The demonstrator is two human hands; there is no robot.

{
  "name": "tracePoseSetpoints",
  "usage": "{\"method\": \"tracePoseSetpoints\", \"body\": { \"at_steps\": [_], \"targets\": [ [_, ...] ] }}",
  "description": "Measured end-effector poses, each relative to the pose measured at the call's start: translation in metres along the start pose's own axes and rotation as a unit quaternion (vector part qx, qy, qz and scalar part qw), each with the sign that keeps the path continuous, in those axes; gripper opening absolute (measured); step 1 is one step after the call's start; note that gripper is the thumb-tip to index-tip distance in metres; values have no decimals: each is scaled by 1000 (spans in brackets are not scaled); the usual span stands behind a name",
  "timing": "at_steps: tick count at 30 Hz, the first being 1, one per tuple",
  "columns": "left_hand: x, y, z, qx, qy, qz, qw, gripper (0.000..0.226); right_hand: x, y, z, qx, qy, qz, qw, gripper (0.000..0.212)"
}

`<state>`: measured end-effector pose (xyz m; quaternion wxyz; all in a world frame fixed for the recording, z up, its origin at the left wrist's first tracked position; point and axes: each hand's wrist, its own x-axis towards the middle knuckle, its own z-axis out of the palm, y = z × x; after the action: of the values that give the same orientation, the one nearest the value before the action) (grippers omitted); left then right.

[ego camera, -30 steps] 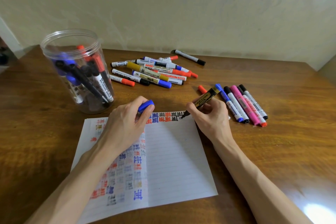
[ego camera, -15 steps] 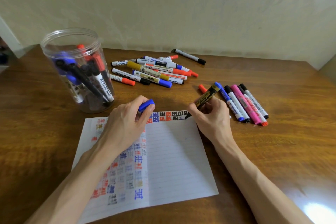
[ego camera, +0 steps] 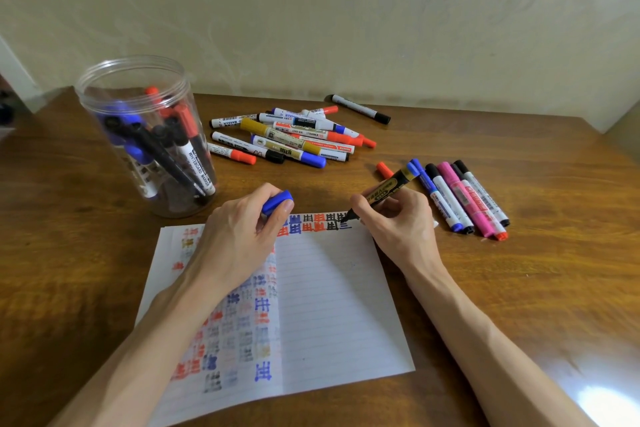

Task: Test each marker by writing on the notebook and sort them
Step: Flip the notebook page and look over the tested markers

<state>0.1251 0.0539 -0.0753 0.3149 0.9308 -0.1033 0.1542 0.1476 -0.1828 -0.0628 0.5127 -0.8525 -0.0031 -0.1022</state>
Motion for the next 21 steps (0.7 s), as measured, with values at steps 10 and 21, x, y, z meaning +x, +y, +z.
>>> {"method": "tracePoseSetpoints", "body": {
  "at_steps": [10,21],
  "targets": [
    [0,-1,0,0,0,2,1000,30,0,0,0,-19,-7,-15,1000,15],
    [0,1,-1,-4,-1,1,1000,31,1,2,-1,1,13,1,1000,19]
  ]
}}
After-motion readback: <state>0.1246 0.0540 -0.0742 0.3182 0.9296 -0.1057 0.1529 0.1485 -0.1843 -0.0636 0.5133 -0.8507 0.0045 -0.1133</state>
